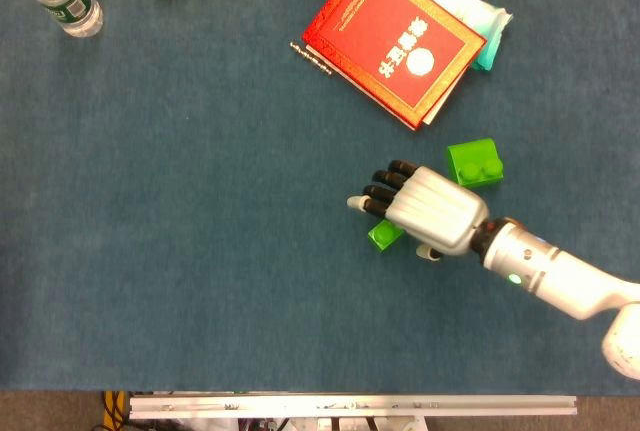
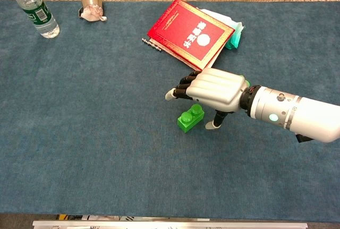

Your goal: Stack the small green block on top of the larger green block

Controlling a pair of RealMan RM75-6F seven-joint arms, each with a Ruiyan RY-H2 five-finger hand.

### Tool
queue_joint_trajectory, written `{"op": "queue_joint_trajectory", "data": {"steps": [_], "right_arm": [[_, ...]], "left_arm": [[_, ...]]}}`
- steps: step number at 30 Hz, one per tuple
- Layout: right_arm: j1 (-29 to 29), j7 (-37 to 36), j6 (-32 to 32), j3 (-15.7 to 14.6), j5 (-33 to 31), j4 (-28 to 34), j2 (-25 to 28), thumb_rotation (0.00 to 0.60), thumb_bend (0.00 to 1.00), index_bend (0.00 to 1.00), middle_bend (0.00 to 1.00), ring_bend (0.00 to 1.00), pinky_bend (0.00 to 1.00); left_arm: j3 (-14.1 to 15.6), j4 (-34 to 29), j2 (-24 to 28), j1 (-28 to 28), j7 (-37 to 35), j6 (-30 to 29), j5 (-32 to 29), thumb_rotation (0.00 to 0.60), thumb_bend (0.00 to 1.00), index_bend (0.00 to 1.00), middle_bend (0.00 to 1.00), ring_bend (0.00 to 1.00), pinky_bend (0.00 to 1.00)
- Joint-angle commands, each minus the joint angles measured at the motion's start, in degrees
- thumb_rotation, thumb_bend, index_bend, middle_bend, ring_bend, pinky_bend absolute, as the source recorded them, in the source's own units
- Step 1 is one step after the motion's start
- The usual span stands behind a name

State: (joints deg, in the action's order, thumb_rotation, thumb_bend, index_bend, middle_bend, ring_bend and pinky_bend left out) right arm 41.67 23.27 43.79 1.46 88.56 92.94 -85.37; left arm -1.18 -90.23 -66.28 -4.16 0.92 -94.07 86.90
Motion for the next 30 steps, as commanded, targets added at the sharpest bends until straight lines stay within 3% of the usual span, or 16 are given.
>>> {"op": "queue_joint_trajectory", "data": {"steps": [1,14,22,30], "right_arm": [[1.13,2.34,-1.33,0.26,-1.89,-1.20,-1.81,0.600,0.13,0.25,0.28,0.18,0.21],[2.62,5.86,-2.07,-0.31,-5.08,-4.33,-4.05,0.600,0.18,0.35,0.34,0.19,0.23],[2.70,6.36,-1.05,-0.88,-5.70,-5.83,-5.00,0.600,0.24,0.49,0.42,0.28,0.27],[2.10,5.57,2.18,-0.03,-6.06,-3.15,-2.28,0.600,0.25,0.55,0.47,0.37,0.35]], "left_arm": [[0.03,0.26,-0.01,-0.23,-0.33,-0.24,-0.04,0.600,0.24,0.10,0.06,0.07,0.03],[0.00,1.25,-0.11,-0.74,-1.48,-0.68,0.02,0.600,0.24,0.10,0.06,0.07,0.03],[-0.07,1.45,-0.17,-0.78,-1.60,-0.66,0.06,0.600,0.24,0.10,0.06,0.07,0.03],[-0.16,1.51,-0.18,-0.80,-1.62,-0.59,0.02,0.600,0.24,0.10,0.06,0.07,0.03]]}}
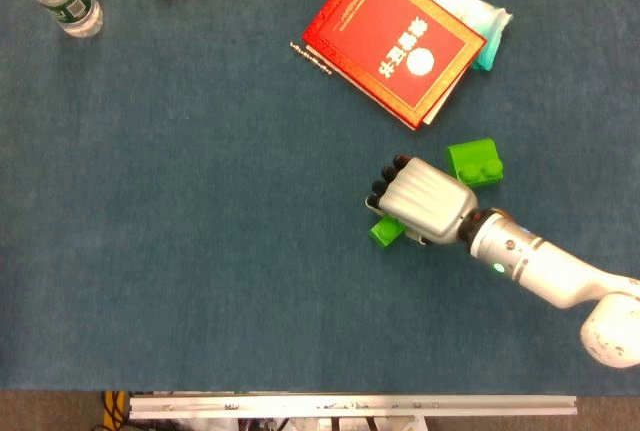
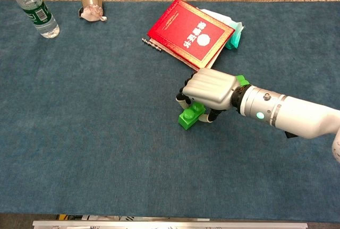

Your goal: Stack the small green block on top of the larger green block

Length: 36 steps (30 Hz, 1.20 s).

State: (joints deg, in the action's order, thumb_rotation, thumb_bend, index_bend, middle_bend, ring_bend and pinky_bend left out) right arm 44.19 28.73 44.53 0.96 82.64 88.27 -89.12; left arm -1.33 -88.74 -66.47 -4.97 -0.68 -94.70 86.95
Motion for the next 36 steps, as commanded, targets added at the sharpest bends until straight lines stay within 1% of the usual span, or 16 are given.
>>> {"op": "queue_joint_trajectory", "data": {"steps": [1,6,12,17,24,36], "right_arm": [[-0.65,0.35,2.08,0.66,-0.34,2.32,2.24,0.600,0.25,0.55,0.48,0.38,0.35],[-2.46,3.69,5.99,1.54,-2.70,7.60,7.21,0.600,0.25,0.57,0.50,0.42,0.37],[-5.50,8.91,11.57,1.89,-6.31,13.95,12.78,0.600,0.25,0.58,0.52,0.46,0.41],[-7.93,13.51,15.71,1.68,-10.33,17.91,15.71,0.600,0.25,0.61,0.54,0.50,0.45],[-9.33,16.28,17.66,0.83,-13.81,19.09,16.13,0.600,0.25,0.61,0.55,0.51,0.46],[-10.39,14.29,18.46,0.51,-15.95,15.56,13.24,0.600,0.25,0.62,0.55,0.51,0.47]], "left_arm": [[-0.01,0.06,0.02,0.03,-0.05,0.11,-0.04,0.600,0.24,0.10,0.06,0.07,0.03],[-0.08,0.28,-0.06,0.35,-0.14,0.62,0.00,0.600,0.24,0.10,0.06,0.07,0.03],[-0.11,0.75,-0.27,0.81,-0.50,1.38,0.05,0.600,0.24,0.10,0.06,0.07,0.03],[-0.15,1.18,-0.61,1.50,-0.73,2.21,0.40,0.600,0.24,0.10,0.06,0.07,0.03],[-0.21,1.71,-1.02,2.23,-1.19,3.15,0.47,0.600,0.24,0.10,0.06,0.07,0.03],[0.00,2.20,-1.17,2.89,-1.61,4.21,0.43,0.600,0.24,0.10,0.06,0.07,0.03]]}}
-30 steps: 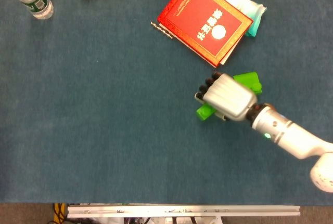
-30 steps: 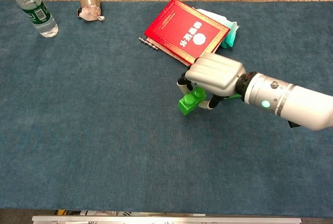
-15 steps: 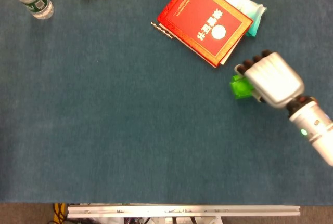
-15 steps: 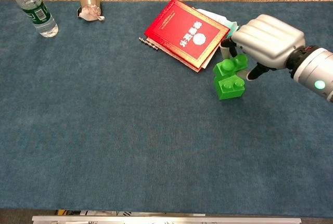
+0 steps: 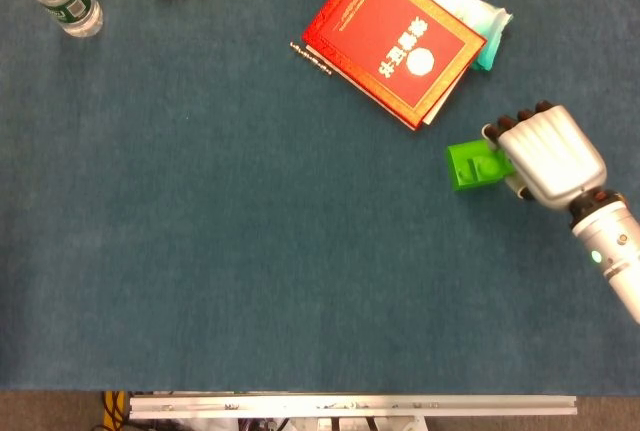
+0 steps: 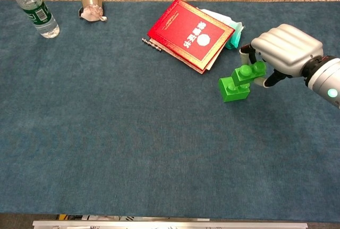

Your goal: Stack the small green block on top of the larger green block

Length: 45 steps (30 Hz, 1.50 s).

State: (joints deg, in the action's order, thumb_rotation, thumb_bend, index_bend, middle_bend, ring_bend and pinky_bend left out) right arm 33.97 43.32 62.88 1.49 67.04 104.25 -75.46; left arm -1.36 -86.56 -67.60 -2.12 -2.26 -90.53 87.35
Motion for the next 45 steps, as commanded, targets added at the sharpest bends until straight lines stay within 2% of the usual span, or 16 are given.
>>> {"op": "queue_joint_trajectory", "data": {"steps": [1,20,45], "right_arm": [[-0.25,-0.48,0.17,0.01,-0.59,-0.59,-0.65,0.600,0.25,0.62,0.55,0.51,0.47],[0.18,-1.39,-0.80,0.32,-3.55,-3.86,-4.80,0.600,0.25,0.62,0.55,0.51,0.47],[1.34,-1.68,-2.23,0.68,-6.80,-5.64,-5.37,0.600,0.25,0.62,0.55,0.51,0.47]], "left_arm": [[0.05,0.02,-0.07,0.07,-0.06,0.07,0.04,0.600,0.24,0.10,0.06,0.07,0.03],[0.41,0.69,-0.26,0.03,-0.72,0.11,-0.13,0.600,0.24,0.10,0.06,0.07,0.03],[0.38,0.62,-0.18,0.05,-0.88,-0.01,-0.34,0.600,0.24,0.10,0.06,0.07,0.03]]}}
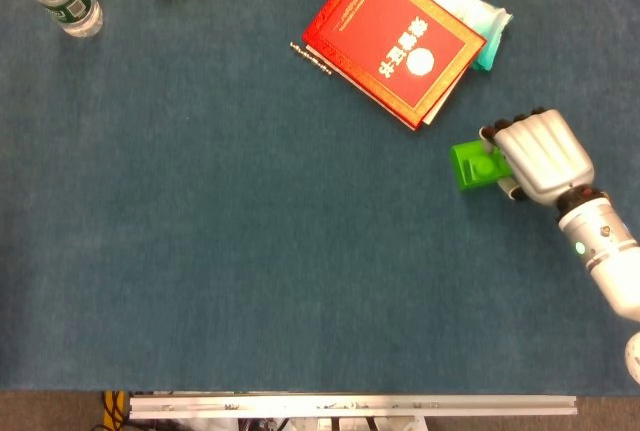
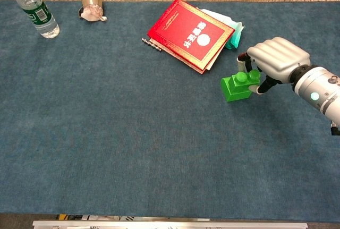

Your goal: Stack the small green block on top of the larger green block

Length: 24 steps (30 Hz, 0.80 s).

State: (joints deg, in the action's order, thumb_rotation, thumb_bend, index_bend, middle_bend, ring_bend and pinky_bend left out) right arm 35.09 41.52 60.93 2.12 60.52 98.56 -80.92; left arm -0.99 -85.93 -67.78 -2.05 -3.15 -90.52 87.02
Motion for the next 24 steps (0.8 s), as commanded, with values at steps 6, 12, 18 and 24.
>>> {"op": "queue_joint_trajectory", "data": {"steps": [6,12,18,24], "right_arm": [[1.03,0.41,-1.31,0.21,-1.72,0.26,0.40,0.600,0.25,0.62,0.55,0.51,0.47],[1.58,0.41,-2.04,0.04,-2.90,0.28,0.54,0.600,0.25,0.62,0.55,0.51,0.47],[2.10,-0.38,-2.69,0.21,-3.98,-0.14,0.52,0.600,0.25,0.62,0.55,0.51,0.47],[2.82,-0.80,-3.77,0.06,-4.99,-0.45,0.39,0.600,0.25,0.62,0.55,0.51,0.47]], "left_arm": [[0.02,-0.01,-0.01,-0.10,0.03,-0.11,-0.10,0.600,0.24,0.10,0.06,0.07,0.03],[0.03,0.01,-0.06,-0.04,0.12,0.01,-0.13,0.600,0.24,0.10,0.06,0.07,0.03],[0.00,0.03,-0.06,-0.07,0.19,0.02,-0.27,0.600,0.24,0.10,0.06,0.07,0.03],[0.01,-0.13,-0.03,-0.04,0.39,0.08,-0.30,0.600,0.24,0.10,0.06,0.07,0.03]]}}
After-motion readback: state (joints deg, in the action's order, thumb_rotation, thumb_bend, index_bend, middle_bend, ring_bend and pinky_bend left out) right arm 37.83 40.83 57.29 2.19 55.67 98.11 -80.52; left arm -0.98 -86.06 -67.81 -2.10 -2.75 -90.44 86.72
